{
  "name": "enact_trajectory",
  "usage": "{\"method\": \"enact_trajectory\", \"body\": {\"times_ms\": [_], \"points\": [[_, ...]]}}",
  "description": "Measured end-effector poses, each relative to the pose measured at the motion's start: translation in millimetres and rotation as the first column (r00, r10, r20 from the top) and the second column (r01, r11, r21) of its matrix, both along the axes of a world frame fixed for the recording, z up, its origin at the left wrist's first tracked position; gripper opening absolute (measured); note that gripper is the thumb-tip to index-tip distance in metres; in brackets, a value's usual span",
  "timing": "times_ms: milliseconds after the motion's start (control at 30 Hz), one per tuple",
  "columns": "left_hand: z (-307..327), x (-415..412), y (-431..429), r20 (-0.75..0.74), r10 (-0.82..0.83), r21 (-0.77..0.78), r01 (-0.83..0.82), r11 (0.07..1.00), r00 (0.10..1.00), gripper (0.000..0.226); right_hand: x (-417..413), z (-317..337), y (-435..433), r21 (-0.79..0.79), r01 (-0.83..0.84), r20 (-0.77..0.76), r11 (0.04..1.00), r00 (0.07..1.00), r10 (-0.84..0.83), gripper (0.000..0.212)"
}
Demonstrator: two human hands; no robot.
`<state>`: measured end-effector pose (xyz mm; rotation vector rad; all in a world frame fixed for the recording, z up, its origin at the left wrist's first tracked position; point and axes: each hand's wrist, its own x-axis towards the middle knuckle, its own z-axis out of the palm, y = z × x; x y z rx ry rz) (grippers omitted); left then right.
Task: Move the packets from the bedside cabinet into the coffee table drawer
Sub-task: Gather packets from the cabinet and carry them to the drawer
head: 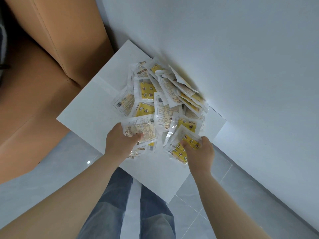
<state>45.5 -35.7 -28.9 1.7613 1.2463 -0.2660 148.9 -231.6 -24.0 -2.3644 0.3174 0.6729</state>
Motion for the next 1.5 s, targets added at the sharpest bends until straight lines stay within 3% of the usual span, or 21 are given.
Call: {"method": "enact_trajectory", "body": {"times_ms": [200, 333, 800, 1067, 1500], "points": [[9.6, -25.3, 5.5, -0.052, -0.057, 0.015, 0.058, 0.998, 0.997, 0.041, -6.5, 15.8, 4.4, 0.075, 0.077, -0.068, 0.994, 0.995, -0.072, 0.034], [20.9, -30.1, 6.6, -0.072, -0.051, 0.014, 0.052, 0.999, 0.996, 0.042, -12.6, 29.5, 5.9, 0.097, 0.037, -0.100, 0.995, 0.995, -0.028, 0.013], [135.9, -18.3, 0.5, 0.008, -0.010, 0.003, 0.010, 1.000, 1.000, 0.040, -19.2, 138.6, -3.3, 0.075, -0.071, -0.010, 0.995, 0.997, 0.072, 0.010], [233.7, 7.3, -5.6, 0.149, 0.073, 0.077, -0.085, 0.993, 0.986, 0.039, 5.0, 236.9, -0.1, 0.118, -0.244, 0.168, 0.963, 0.960, 0.223, 0.014], [386.5, 64.2, 8.6, 0.524, -0.036, 0.134, -0.041, 0.990, 0.851, 0.026, 47.7, 393.8, 8.0, 0.135, -0.292, 0.545, 0.947, 0.820, 0.175, 0.022]]}}
